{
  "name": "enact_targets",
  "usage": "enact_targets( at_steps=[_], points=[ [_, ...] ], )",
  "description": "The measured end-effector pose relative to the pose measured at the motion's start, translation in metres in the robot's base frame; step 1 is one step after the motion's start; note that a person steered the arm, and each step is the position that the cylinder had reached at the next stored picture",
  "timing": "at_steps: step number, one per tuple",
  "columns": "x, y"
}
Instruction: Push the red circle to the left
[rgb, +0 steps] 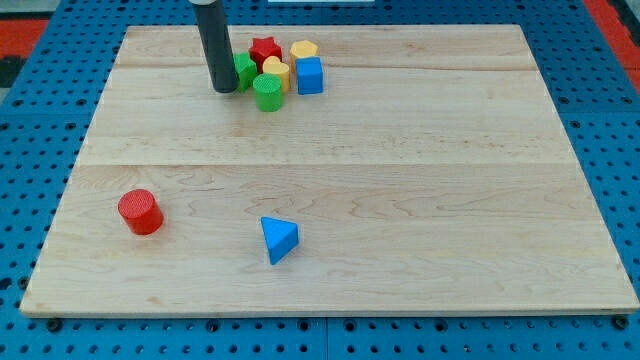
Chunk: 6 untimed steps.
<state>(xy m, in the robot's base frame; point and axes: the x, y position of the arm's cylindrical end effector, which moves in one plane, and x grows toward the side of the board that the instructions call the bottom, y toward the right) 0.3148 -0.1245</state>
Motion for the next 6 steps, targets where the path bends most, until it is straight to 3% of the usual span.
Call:
enact_targets(
  at_steps=[3,4,6],
  points=[
    [0.166,0.007],
    [0.195,0.001],
    [0.196,-0.079]
  ],
)
